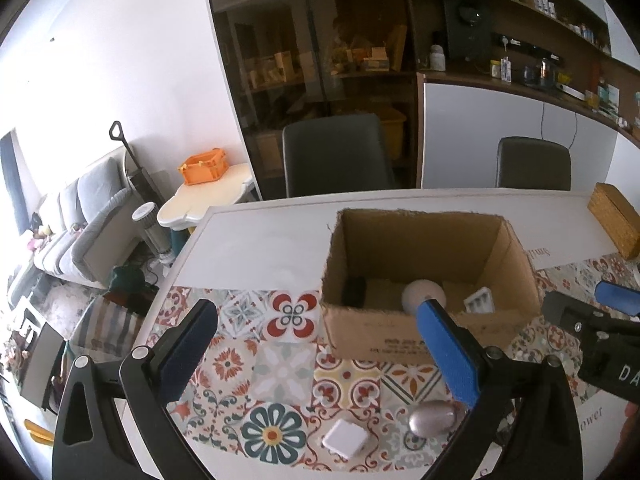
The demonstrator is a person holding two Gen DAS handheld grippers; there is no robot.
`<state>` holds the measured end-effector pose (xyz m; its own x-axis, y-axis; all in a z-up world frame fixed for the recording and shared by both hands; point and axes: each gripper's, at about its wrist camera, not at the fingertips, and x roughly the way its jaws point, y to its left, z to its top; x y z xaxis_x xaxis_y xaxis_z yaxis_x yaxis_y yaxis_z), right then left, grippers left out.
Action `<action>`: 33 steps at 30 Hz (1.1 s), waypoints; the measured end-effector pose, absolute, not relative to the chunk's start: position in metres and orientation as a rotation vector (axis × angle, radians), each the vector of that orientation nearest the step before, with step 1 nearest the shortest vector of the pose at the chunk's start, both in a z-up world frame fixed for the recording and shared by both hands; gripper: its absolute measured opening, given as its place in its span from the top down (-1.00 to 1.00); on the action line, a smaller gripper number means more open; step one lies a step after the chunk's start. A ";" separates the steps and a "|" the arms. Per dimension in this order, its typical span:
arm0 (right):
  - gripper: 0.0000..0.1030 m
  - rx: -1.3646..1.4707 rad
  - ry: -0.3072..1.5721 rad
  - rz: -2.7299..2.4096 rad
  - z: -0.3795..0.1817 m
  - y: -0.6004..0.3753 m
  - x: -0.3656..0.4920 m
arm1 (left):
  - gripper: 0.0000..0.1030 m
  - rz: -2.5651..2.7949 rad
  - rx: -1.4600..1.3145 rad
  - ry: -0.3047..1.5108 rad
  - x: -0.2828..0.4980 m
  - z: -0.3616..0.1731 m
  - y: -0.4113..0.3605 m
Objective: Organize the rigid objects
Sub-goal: 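Withdraw both tools from the box toward remaining table items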
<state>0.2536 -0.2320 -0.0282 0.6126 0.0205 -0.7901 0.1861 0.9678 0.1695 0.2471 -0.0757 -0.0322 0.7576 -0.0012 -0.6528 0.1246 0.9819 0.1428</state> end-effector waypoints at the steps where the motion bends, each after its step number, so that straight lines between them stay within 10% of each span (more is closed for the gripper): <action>1: -0.62 0.240 0.905 -0.101 -0.028 -0.233 0.249 | -0.98 -0.067 0.182 0.709 0.243 -0.034 -0.077; 33: -0.30 0.189 1.230 -0.040 -0.174 -0.240 0.215 | -0.98 -0.015 0.244 1.056 0.203 -0.169 -0.092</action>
